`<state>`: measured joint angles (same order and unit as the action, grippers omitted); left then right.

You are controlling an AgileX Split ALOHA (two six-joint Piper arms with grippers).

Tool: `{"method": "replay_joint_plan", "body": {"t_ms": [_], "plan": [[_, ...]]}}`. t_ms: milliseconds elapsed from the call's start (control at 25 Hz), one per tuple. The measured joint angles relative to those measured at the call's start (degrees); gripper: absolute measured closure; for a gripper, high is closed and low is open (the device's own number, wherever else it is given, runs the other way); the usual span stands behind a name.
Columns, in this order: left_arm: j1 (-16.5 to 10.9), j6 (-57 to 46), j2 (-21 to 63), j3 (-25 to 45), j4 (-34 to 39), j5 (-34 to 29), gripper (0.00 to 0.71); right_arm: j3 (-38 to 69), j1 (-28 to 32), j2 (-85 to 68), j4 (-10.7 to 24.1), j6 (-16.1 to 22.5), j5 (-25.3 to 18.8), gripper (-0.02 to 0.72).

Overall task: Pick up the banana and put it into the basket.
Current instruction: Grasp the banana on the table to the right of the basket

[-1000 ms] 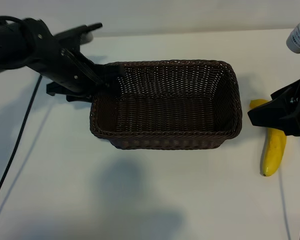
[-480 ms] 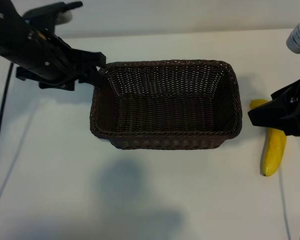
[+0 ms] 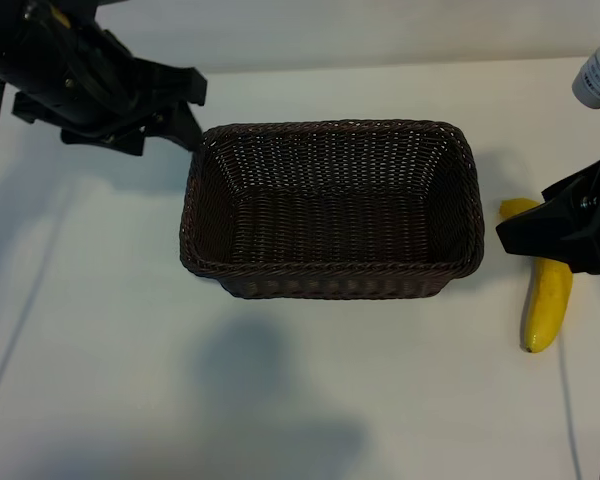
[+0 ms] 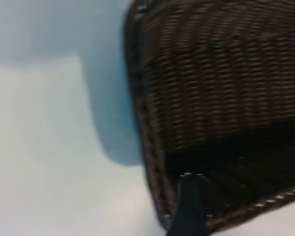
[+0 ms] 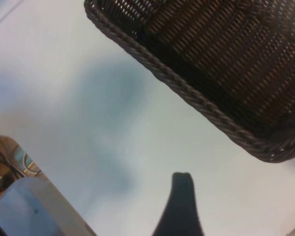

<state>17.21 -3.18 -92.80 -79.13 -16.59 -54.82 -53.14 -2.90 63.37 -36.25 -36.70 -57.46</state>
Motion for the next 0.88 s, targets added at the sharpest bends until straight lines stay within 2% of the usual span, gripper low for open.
{"method": "replay_joint_plan", "body": {"t_ms": [280,880], "plan": [[0.05,1.47,0.15,-0.04,-2.31,-0.45,0.114,0.0,0.0,0.0,1.97,1.5,0.0,0.124],[0.05,2.32,1.78,-0.09,-1.61,-0.62,0.116,0.0,0.0,0.0,2.32,1.66,0.17,0.124]]}}
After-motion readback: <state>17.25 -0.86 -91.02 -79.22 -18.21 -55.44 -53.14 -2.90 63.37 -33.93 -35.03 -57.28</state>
